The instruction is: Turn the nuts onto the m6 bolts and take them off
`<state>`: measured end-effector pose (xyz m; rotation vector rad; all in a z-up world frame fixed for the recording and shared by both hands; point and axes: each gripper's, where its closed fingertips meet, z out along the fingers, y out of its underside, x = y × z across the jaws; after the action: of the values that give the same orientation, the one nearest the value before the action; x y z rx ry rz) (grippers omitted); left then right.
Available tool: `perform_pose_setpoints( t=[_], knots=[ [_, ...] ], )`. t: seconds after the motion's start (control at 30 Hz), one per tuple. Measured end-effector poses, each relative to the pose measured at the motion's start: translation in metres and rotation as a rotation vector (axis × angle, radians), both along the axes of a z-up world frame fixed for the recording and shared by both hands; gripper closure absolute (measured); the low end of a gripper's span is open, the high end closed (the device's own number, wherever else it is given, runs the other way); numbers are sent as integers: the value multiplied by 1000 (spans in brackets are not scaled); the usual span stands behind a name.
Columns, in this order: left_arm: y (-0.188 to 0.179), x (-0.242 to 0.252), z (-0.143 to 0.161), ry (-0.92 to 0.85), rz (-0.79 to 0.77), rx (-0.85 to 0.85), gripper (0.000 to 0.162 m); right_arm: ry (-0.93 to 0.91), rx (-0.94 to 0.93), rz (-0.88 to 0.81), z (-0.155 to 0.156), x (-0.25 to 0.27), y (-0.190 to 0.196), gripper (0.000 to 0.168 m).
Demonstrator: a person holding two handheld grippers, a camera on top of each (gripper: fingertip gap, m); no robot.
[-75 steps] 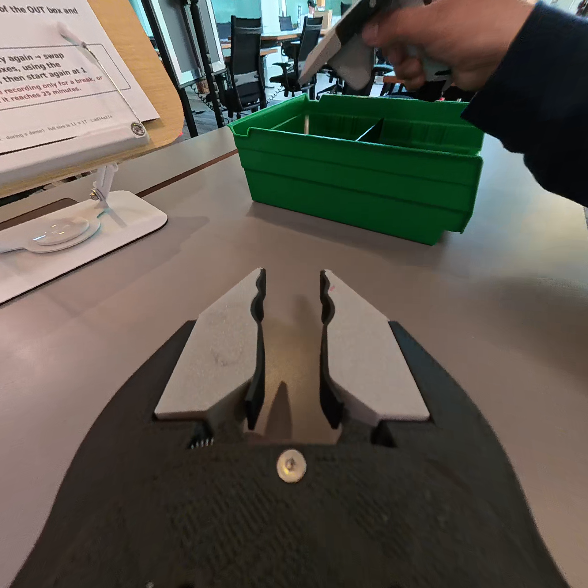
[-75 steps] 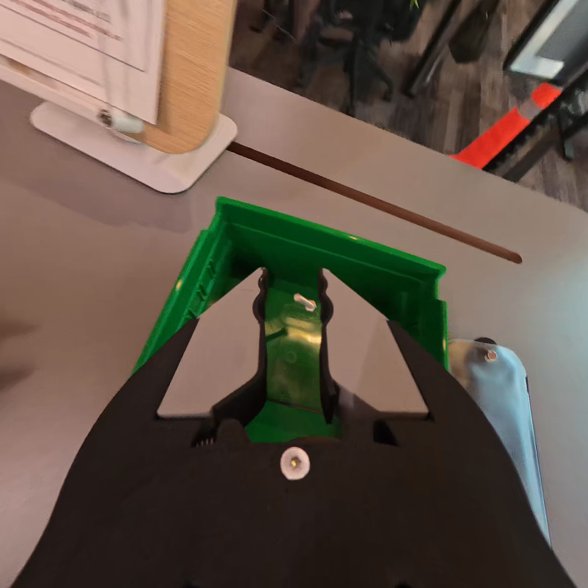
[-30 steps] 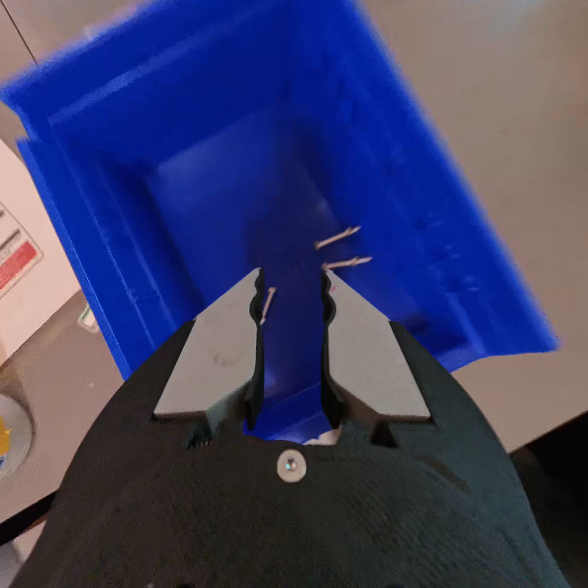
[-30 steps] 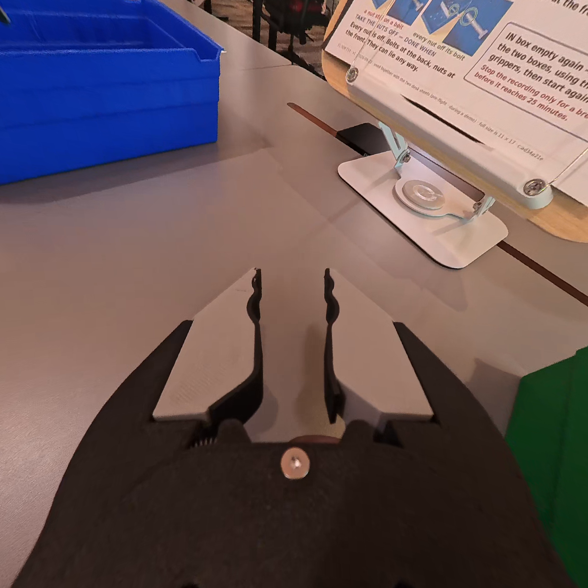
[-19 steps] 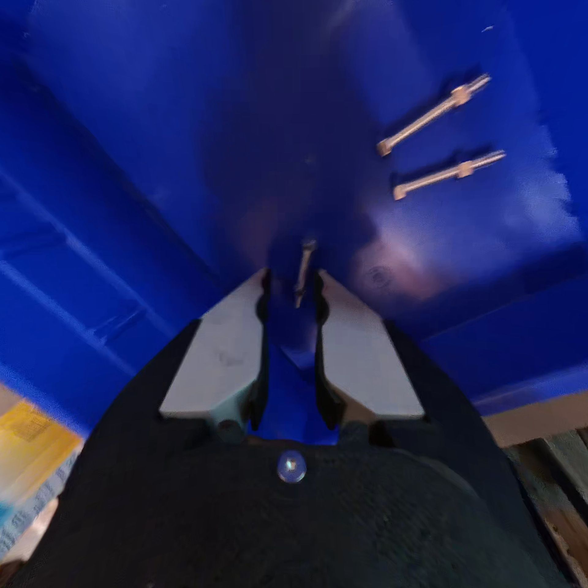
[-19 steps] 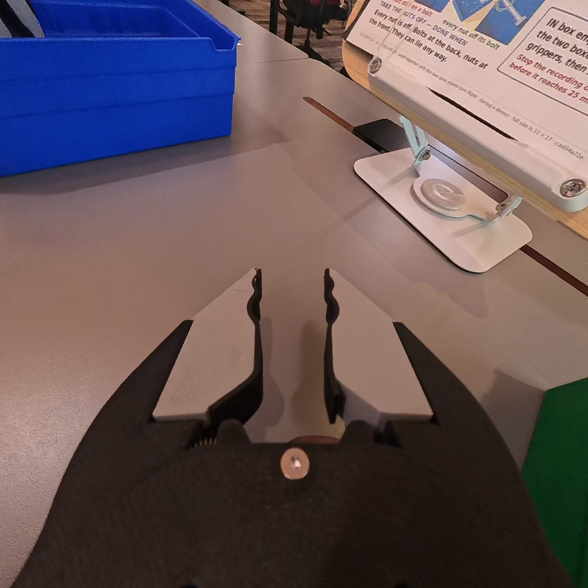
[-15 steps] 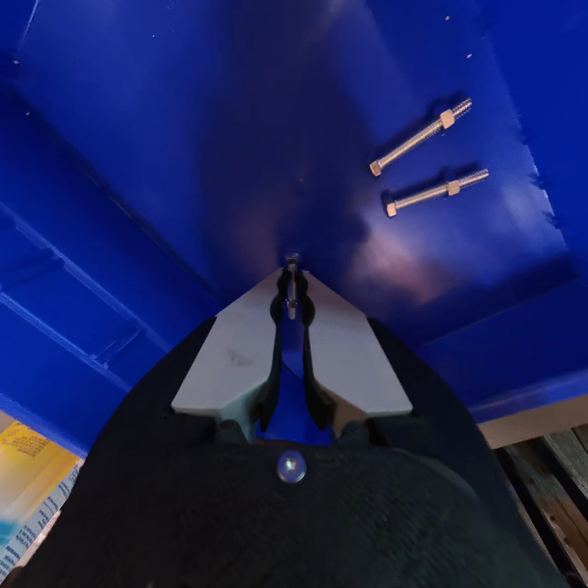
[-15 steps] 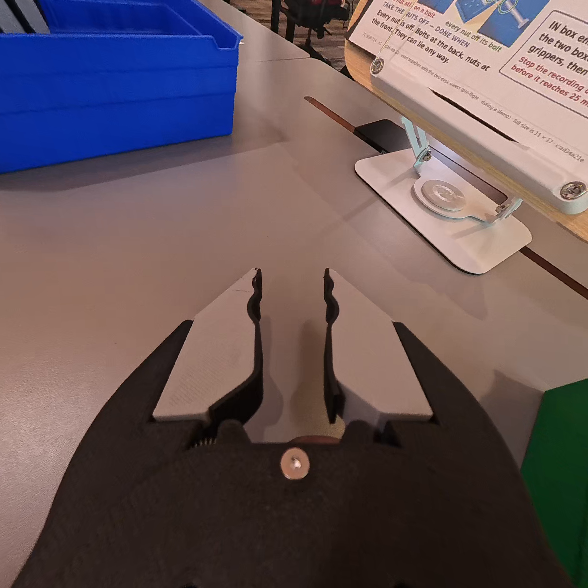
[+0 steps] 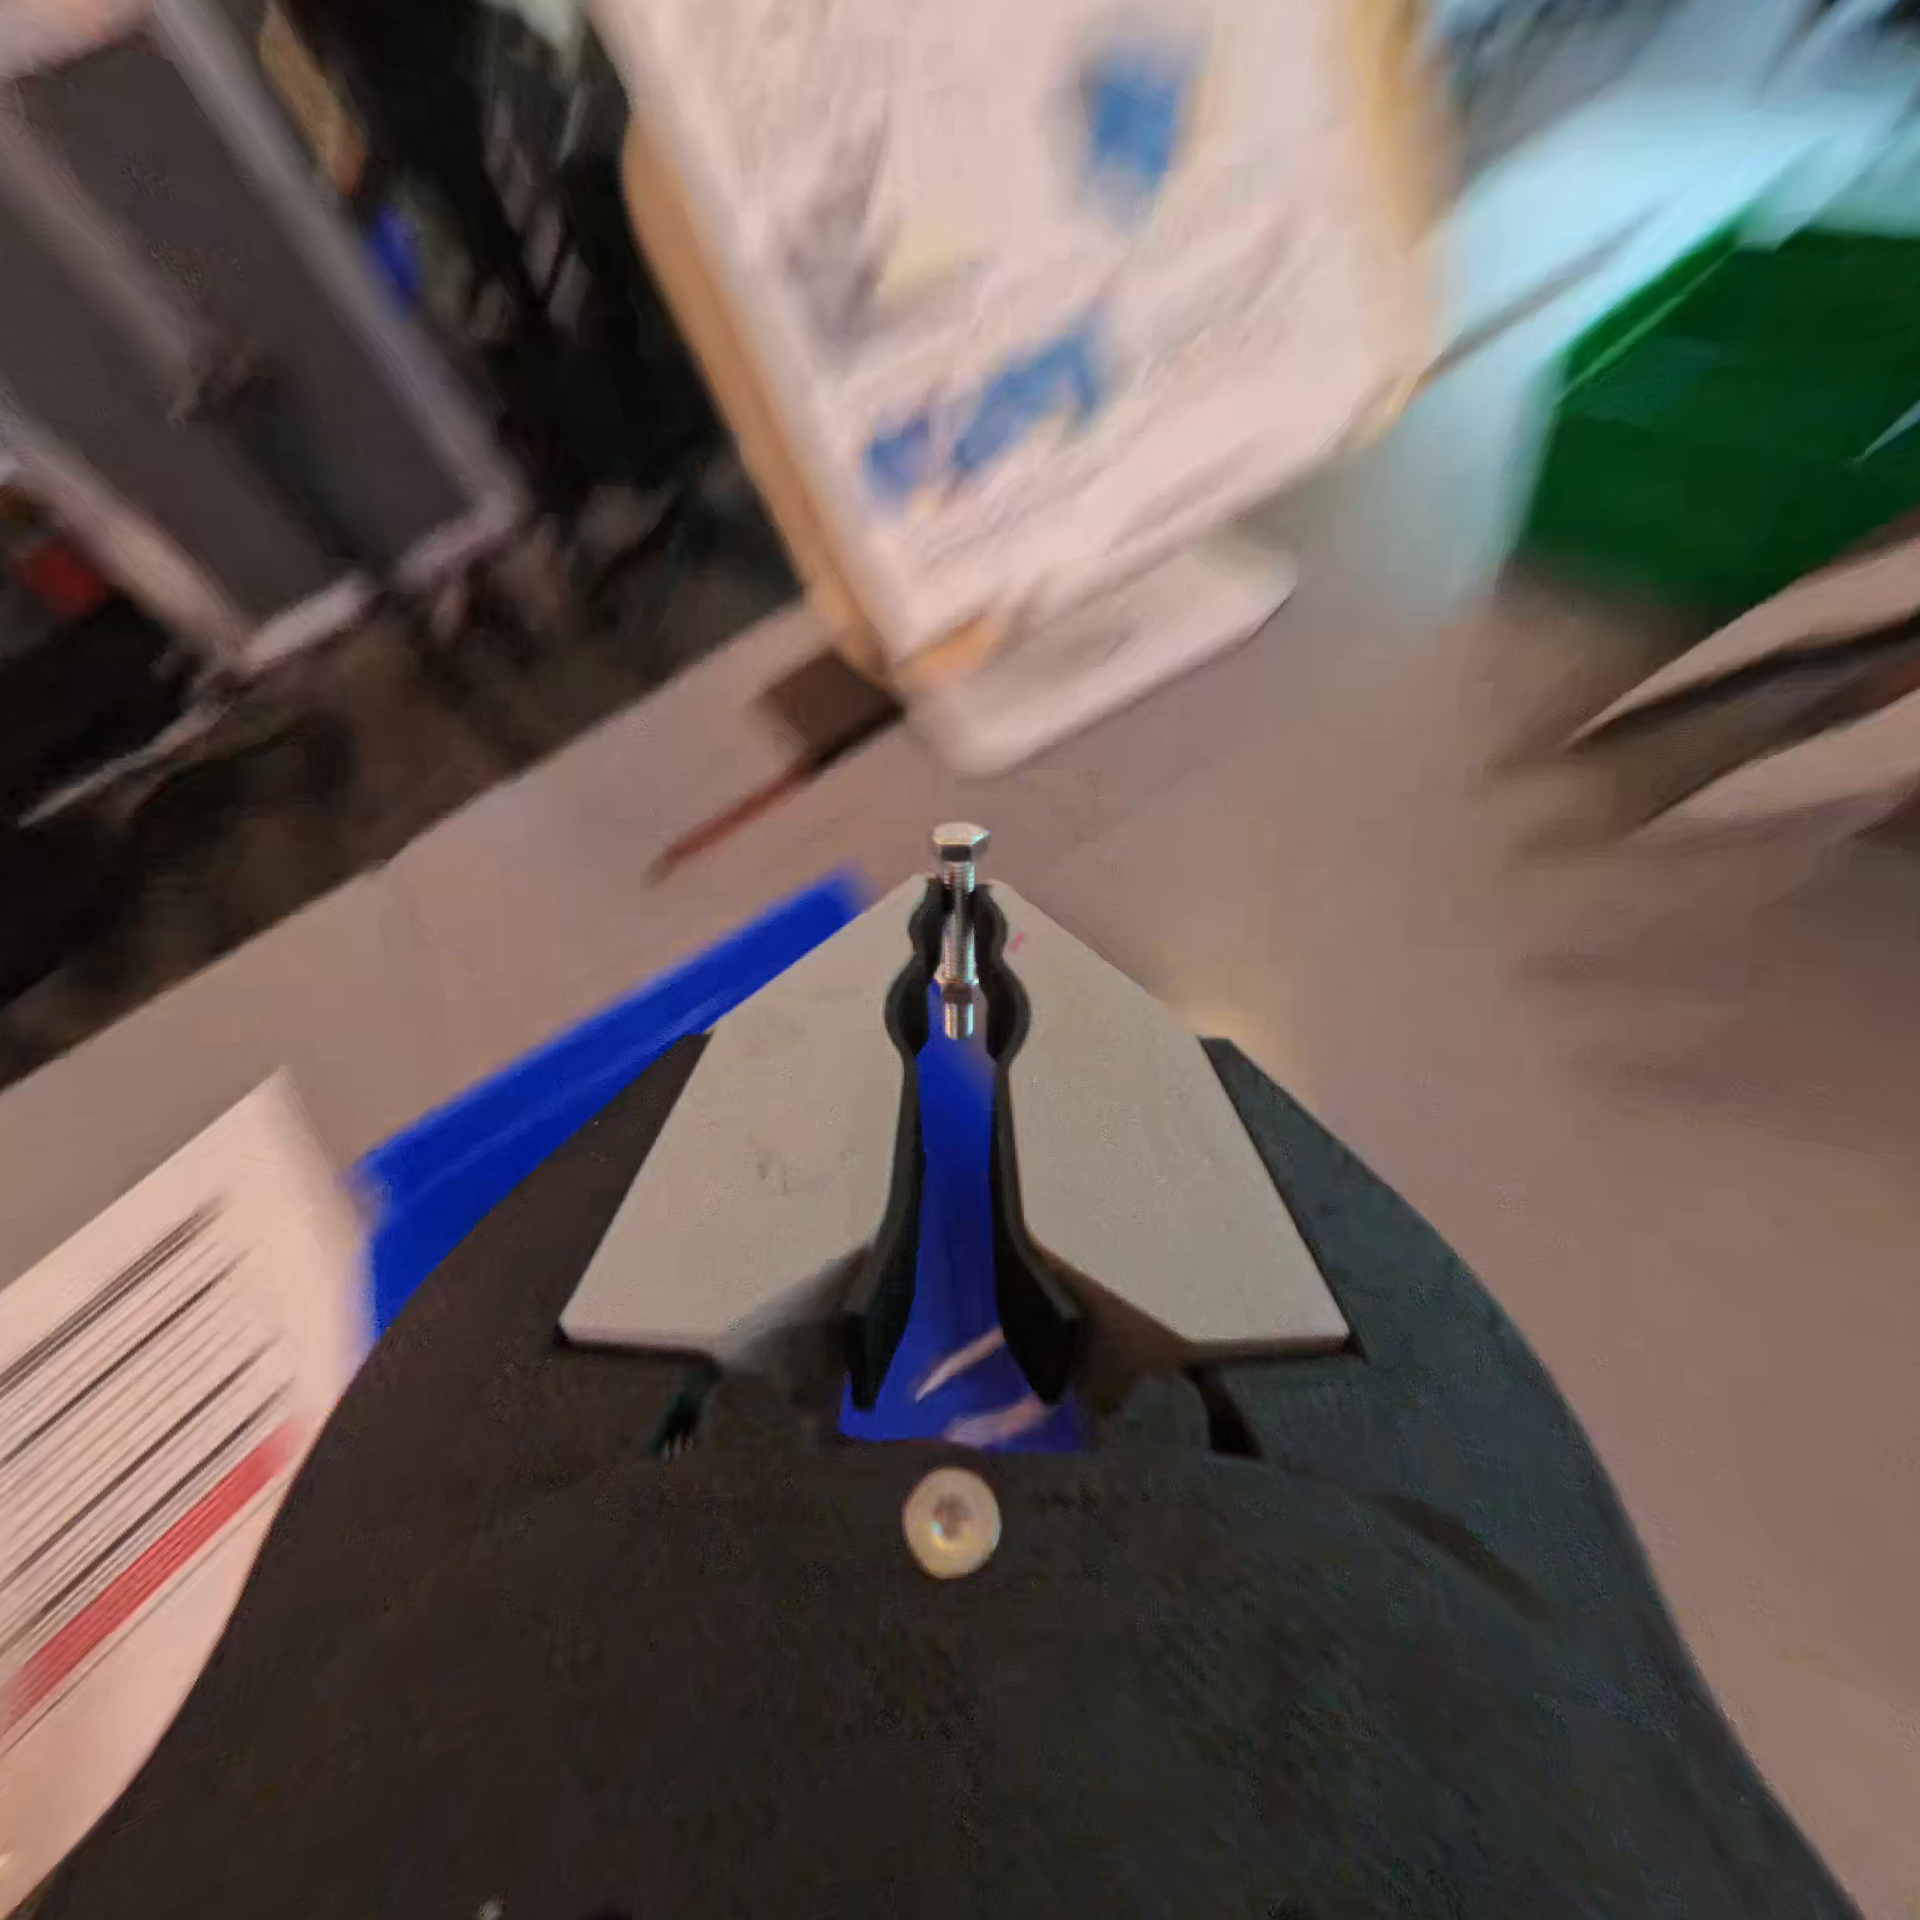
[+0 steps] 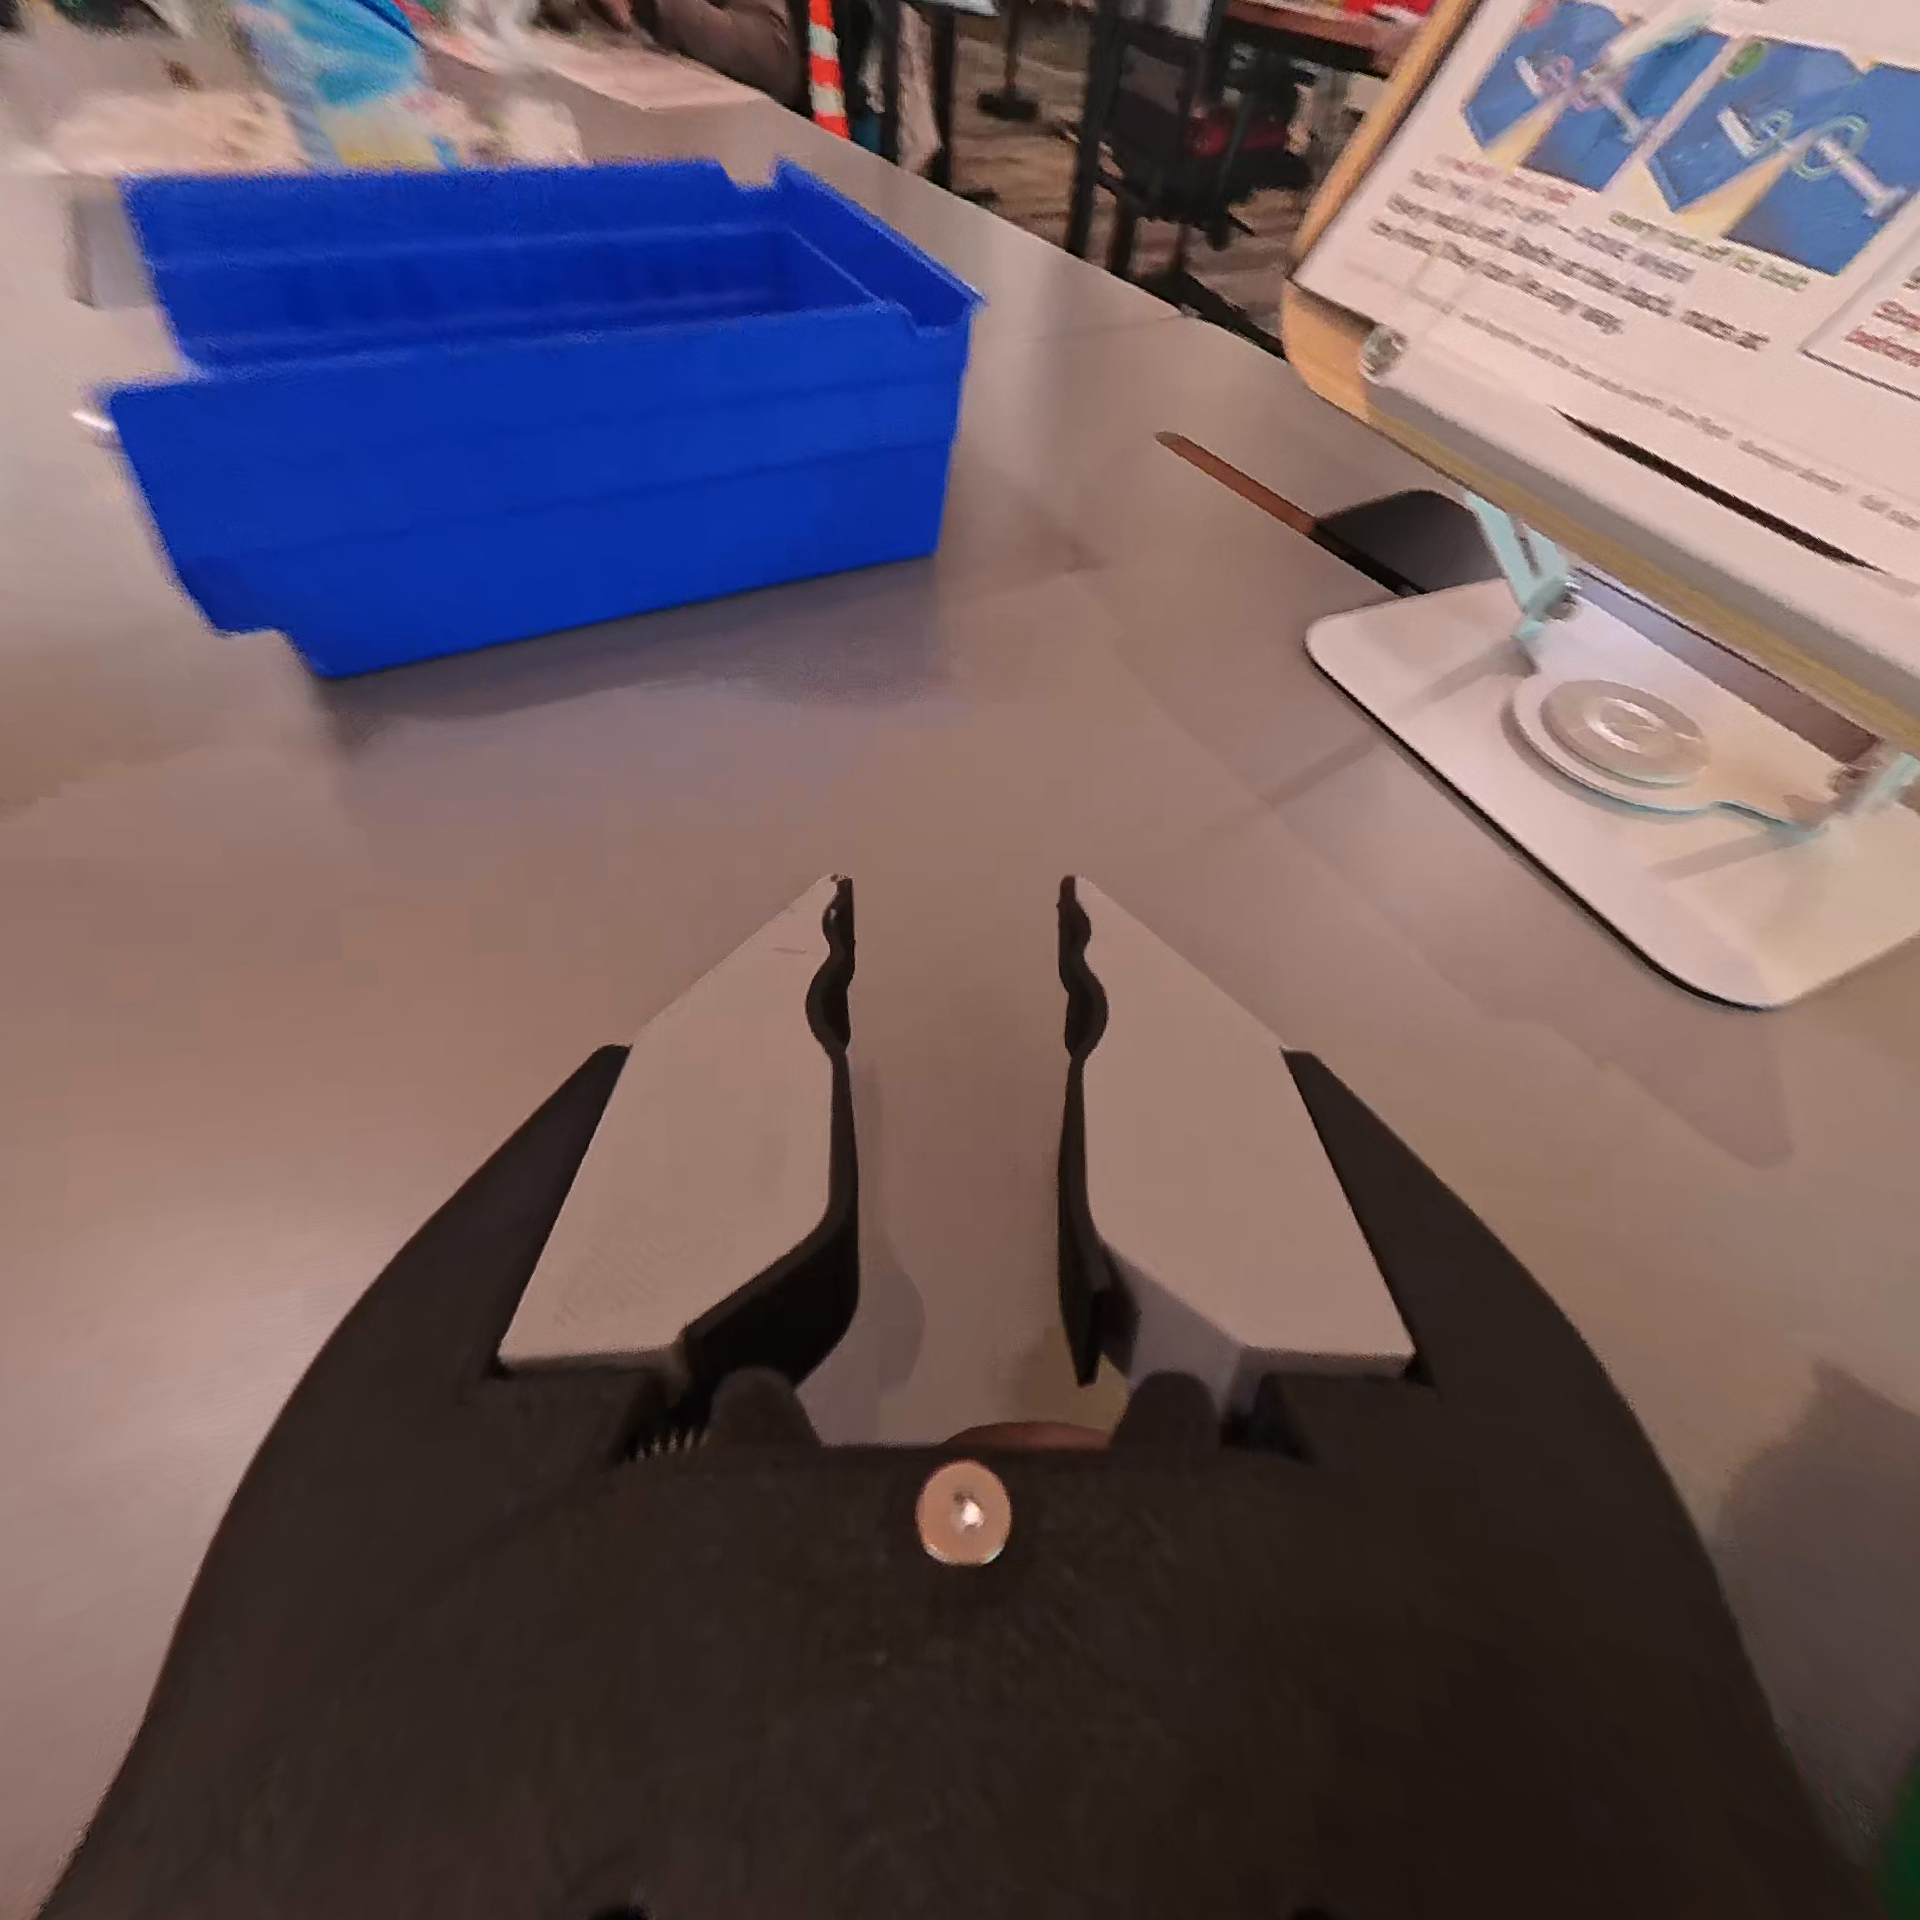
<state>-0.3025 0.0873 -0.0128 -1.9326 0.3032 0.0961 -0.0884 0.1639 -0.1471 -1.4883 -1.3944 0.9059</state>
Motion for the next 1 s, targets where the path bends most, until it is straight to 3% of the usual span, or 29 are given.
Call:
perform_pose_setpoints(
  t=[0.03,0.13,0.33,0.47,0.67,1.0],
  knots=[
    [2,37,20,-89,-92,109,158,31,-27,44,5,-1,-8,132],
    [10,132,33,-246,-311,288,158,143,-124,164,24,-1,-27,131],
    [40,244,-13,-462,-654,376,158,333,-259,289,62,15,-36,125],
    [49,264,-27,-607,-779,361,158,368,-281,323,68,19,-37,130],
    [40,257,-28,-747,-834,413,158,349,-310,394,65,16,-50,144],
    [42,252,-31,-764,-796,397,158,404,-285,376,73,21,-45,167]
  ],
)
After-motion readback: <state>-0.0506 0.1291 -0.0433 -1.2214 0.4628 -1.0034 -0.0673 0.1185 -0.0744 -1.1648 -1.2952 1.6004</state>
